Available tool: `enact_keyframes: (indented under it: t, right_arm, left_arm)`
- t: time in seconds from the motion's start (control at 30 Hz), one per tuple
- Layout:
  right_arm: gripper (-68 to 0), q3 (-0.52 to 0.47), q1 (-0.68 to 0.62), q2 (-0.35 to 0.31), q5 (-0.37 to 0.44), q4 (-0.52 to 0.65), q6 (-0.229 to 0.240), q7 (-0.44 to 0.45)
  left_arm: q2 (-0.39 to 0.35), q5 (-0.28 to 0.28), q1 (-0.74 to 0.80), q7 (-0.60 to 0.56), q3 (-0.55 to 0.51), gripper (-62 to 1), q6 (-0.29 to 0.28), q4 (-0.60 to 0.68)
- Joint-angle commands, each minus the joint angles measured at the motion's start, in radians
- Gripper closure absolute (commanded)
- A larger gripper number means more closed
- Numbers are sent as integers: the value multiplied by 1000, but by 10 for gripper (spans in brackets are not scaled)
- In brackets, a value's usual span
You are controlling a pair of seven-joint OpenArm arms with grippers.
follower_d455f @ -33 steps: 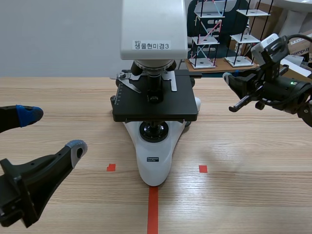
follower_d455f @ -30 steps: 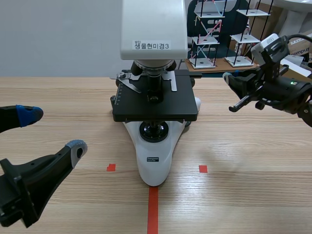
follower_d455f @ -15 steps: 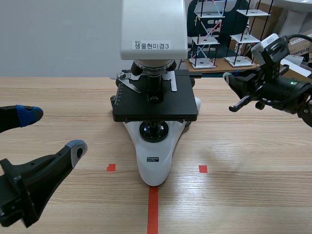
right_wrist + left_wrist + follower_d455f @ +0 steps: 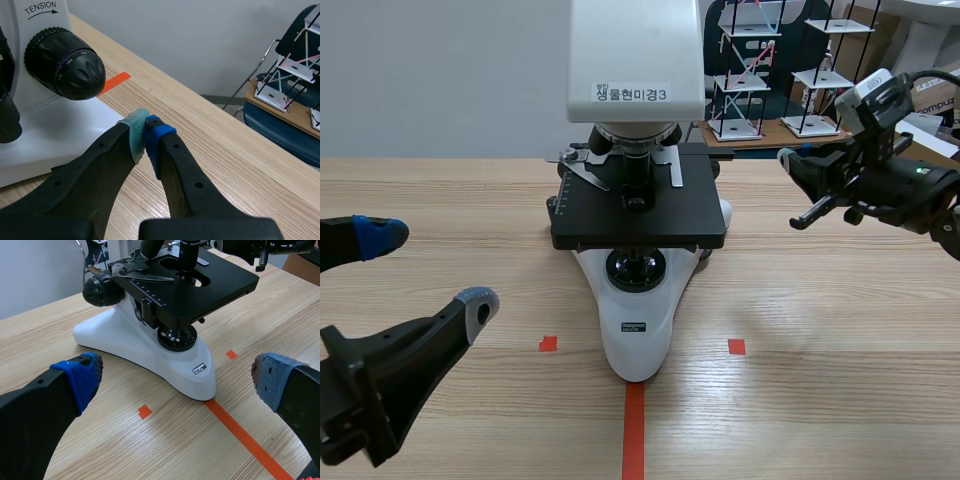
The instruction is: Return to the home posture
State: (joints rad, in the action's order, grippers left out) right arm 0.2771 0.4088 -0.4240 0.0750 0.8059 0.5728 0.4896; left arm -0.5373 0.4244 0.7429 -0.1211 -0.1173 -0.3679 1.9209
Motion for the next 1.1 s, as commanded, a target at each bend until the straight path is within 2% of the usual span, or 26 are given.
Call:
enact_keyframes:
  t: [0.0,0.2,0.3,0.37,0.47,0.6,0.67,0.77,0.9,1.07]
  right_arm:
    - [-2,-3,15,-16,14,21,-4,11]
    - [-8,-3,5,-16,16,22,-4,28]
    - [-51,-4,-22,-17,19,29,-7,44]
    - [-98,-12,-50,-20,19,46,-8,37]
    - [-220,-45,-113,-31,28,101,-8,22]
    - [-367,-125,-240,-38,49,249,-11,-27]
    - [-410,-159,-321,-38,51,347,-11,-50]
    - [-464,-198,-459,-38,94,508,-16,-100]
    - [-567,-232,-650,-33,151,721,-65,-161]
    - [-619,-258,-876,-32,165,929,-79,-201]
  left_arm:
    - [2,9,7,-14,-6,-623,-1,5]
    - [2,9,7,-14,-6,-623,-1,5]
    - [2,9,7,-14,-6,-623,-1,5]
    - [2,9,7,-14,-6,-623,-1,5]
    - [3,9,7,-14,-6,-623,-1,5]
    - [3,9,7,-14,-6,-623,-1,5]
    - [2,9,7,-14,-6,-623,-1,5]
    - [2,9,7,-14,-6,-623,-1,5]
    - [2,9,7,-14,-6,-623,-1,5]
    - [2,9,7,-14,-6,-623,-1,5]
